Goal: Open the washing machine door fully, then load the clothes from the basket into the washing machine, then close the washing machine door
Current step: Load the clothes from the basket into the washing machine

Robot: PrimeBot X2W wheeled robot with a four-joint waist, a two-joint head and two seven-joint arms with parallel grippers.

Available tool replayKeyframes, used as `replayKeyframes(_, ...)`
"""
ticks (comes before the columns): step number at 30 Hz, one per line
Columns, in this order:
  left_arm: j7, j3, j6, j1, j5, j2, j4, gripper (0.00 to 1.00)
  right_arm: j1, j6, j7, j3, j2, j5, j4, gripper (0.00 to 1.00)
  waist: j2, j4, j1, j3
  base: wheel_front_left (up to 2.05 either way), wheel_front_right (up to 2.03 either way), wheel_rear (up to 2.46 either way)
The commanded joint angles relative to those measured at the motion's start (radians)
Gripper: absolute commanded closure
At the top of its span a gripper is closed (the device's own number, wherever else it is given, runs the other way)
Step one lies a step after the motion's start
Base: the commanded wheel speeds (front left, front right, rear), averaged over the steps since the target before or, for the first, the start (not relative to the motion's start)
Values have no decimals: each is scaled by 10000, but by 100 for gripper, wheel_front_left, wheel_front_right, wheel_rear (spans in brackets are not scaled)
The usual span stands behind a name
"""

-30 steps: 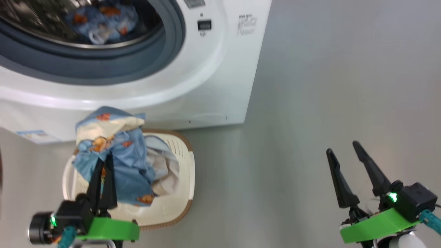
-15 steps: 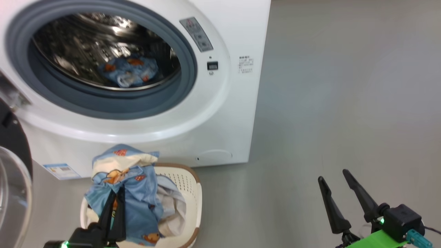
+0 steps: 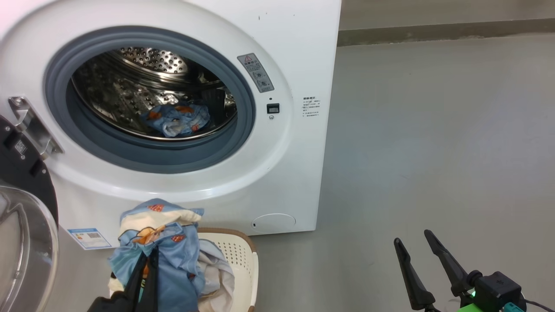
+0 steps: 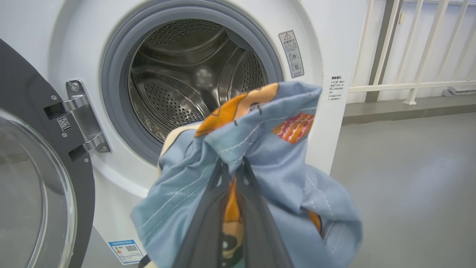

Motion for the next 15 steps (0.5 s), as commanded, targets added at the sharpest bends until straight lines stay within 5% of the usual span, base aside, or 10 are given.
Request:
replayKeyframes(1, -7, 321, -9, -208, -86, 133, -424, 100, -144, 88, -36, 266, -42, -142, -240, 0, 0, -20, 1, -10, 0, 0, 0)
replayKeyframes(15, 20, 243, 85, -186, -232, 150, -428, 100, -113, 88, -30, 222, -73, -191, -281, 0, 0, 15, 1, 64, 0, 0, 0)
